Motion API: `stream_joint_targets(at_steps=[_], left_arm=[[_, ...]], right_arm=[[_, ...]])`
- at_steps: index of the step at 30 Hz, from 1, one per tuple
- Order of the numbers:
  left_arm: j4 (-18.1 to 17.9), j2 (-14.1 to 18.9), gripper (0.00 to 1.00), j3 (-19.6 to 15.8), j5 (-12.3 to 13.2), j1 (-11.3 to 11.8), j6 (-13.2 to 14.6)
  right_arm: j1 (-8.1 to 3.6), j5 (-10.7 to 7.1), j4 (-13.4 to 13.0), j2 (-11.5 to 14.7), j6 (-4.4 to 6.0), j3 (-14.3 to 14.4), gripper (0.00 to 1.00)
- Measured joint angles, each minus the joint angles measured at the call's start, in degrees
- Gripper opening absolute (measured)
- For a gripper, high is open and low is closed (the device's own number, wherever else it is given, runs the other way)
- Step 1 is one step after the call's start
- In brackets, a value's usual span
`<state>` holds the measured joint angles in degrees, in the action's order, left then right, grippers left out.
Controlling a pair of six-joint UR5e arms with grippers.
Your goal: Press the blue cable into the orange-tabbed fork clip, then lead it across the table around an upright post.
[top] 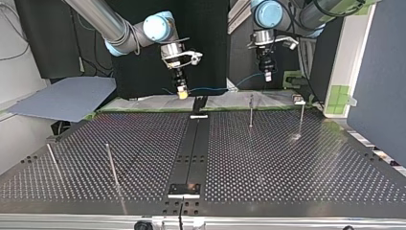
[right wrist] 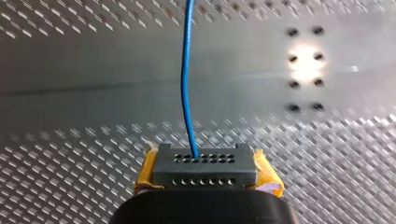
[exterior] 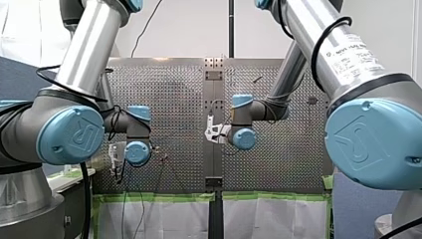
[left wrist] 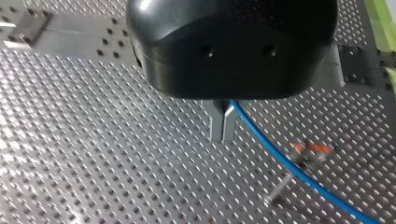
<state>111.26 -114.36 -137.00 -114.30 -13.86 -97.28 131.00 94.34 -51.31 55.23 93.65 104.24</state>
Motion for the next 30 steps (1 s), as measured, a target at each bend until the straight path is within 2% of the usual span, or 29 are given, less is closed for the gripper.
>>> stream_joint_targets(at_steps=[5,10,15,23,30], left_arm=[[-0.3,-2.4,0.01,0.0,0.8,0.7,0.3],[0.0,-4.9,0.01,0.0,1.5,1.0,0.6],[0.0,-5.9,0.01,0.0,2.3,1.8,0.6],[-0.6,-6.1,0.01,0.0,4.8,3.8,0.5],[-0.8,-8.4,0.01,1.4,8.2,7.2,-0.2]], right_arm=[[0.67,-2.28,-0.7,-2.7,-0.06,-0.4,0.00],[1.33,-2.77,-1.2,-5.2,-0.09,-1.2,0.00],[1.56,-2.65,-1.3,-7.6,0.10,-1.6,0.00],[0.94,-2.23,-1.6,-10.3,0.02,-2.0,0.00],[0.23,-2.17,-1.7,-10.9,0.29,-2.6,0.00]])
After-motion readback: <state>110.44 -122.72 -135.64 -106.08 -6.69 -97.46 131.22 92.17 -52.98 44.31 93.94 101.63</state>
